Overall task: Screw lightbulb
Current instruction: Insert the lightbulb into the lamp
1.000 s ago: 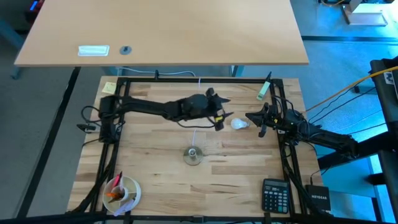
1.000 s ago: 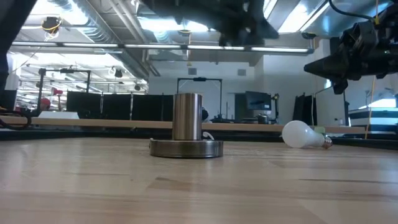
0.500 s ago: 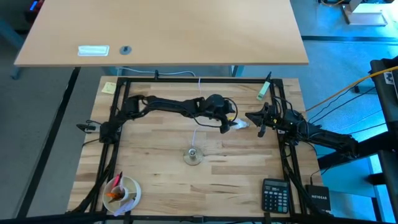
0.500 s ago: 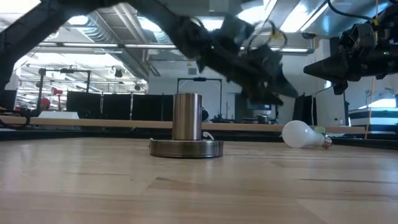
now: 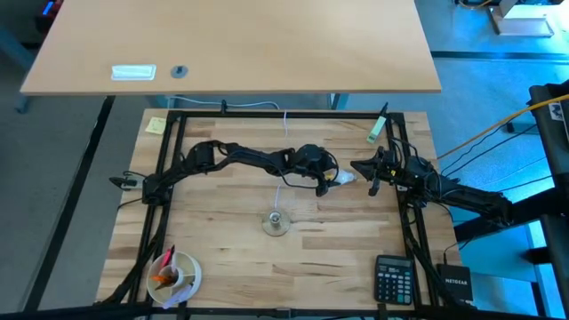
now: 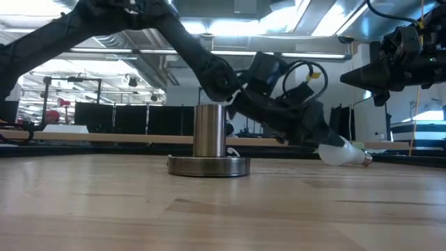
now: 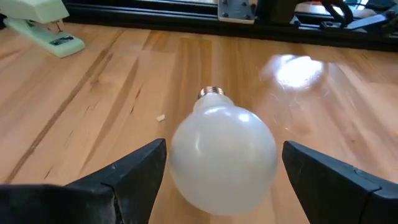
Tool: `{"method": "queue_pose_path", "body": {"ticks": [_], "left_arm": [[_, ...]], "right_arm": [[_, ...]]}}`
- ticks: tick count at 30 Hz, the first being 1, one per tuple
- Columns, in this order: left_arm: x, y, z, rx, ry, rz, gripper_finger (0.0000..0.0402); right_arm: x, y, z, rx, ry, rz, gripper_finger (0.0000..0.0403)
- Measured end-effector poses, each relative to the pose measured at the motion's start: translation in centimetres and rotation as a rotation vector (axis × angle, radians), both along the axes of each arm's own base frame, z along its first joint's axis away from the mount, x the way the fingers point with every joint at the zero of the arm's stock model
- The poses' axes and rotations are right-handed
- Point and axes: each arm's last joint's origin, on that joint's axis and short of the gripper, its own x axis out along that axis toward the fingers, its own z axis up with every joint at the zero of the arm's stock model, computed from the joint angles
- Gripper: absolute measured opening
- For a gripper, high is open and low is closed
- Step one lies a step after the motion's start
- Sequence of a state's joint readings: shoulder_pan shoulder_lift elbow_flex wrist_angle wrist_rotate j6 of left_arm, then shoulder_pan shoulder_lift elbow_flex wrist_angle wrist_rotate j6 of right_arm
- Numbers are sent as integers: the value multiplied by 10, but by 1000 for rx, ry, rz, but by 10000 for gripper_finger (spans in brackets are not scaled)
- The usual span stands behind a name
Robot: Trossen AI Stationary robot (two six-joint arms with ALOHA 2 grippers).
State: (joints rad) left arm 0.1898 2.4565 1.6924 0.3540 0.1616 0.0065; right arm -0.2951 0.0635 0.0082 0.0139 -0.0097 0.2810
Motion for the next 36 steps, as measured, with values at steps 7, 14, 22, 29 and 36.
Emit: {"method": "queue_pose_path", "body": {"ticks": [7, 14, 22, 29, 36], "left_arm": [[3, 1, -13, 3, -42, 2, 312], [4, 0, -11, 76, -53, 37, 297], [5, -7, -12, 105, -46, 23, 260], [1, -22, 24, 95, -12, 14, 258], [-22, -54, 104, 200, 85, -47, 253]], "right_arm": [[0, 0, 0, 0, 0, 0, 19], [0, 0, 0, 0, 1, 0, 19], [0, 0, 0, -1, 1, 0, 19], [-1, 2, 8, -42, -14, 62, 19], [-5, 6, 35, -108, -76, 130, 19]]}}
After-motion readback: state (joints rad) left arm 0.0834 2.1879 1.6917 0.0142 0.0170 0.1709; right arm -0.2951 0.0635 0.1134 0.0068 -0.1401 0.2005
